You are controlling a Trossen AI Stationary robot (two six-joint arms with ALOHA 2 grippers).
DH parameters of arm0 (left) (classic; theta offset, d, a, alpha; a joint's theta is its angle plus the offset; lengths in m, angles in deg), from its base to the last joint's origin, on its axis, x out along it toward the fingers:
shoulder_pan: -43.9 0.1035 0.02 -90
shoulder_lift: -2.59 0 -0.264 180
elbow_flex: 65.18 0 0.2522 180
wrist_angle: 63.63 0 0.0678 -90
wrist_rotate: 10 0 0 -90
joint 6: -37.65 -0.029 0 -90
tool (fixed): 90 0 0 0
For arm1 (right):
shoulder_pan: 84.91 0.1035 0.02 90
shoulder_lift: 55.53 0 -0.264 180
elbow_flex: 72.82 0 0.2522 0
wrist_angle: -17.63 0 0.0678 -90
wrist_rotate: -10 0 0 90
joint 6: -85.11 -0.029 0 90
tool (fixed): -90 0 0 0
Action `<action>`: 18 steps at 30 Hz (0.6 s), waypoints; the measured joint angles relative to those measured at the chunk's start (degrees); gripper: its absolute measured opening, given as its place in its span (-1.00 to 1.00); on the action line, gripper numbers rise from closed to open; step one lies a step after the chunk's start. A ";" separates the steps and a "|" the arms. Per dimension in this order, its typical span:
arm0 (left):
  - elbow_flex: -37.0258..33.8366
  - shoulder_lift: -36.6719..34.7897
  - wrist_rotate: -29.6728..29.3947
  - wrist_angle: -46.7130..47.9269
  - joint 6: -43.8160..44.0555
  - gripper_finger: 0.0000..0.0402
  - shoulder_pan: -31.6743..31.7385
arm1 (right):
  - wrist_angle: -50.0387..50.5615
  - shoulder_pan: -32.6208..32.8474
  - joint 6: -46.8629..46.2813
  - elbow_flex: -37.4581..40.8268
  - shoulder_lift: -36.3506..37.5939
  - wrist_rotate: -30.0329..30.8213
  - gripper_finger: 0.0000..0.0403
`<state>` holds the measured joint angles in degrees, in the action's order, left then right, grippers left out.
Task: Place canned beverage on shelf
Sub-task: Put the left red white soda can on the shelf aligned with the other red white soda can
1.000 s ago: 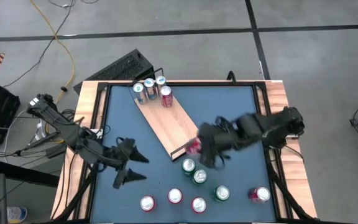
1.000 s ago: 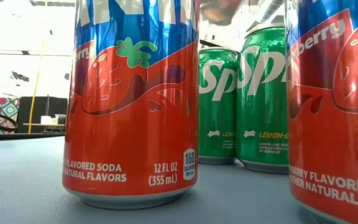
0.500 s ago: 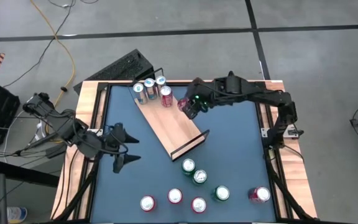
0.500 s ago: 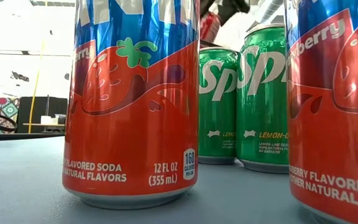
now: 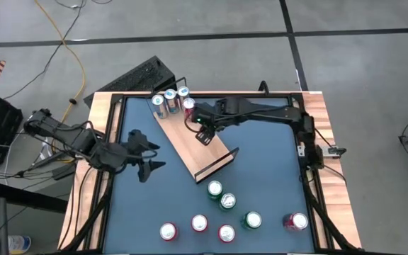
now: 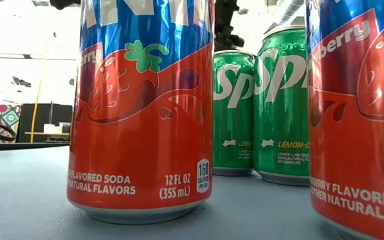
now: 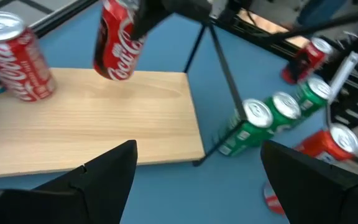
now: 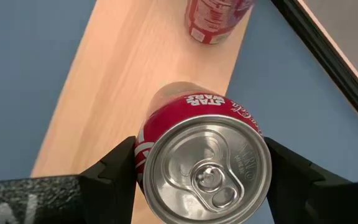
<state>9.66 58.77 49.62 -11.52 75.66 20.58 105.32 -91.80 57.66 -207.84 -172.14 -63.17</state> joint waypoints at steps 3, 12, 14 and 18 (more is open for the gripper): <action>0.00 0.07 0.29 0.00 0.18 0.63 2.52 | 0.02 -0.56 2.45 -0.09 -1.40 -0.33 0.25; 0.00 0.42 0.58 -0.46 3.76 0.63 9.69 | -0.68 -2.02 4.65 -0.09 -1.96 -1.74 0.27; 0.00 0.53 0.61 -0.28 4.74 0.63 10.95 | -0.39 -2.30 5.18 -0.09 -1.96 -1.74 0.28; 0.00 1.43 1.01 -0.17 5.50 0.63 12.80 | -0.69 -2.28 7.50 -0.19 -2.84 -1.72 0.28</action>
<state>9.66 60.20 50.63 -11.69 81.16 33.38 104.63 -94.08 65.16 -208.03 -174.97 -64.90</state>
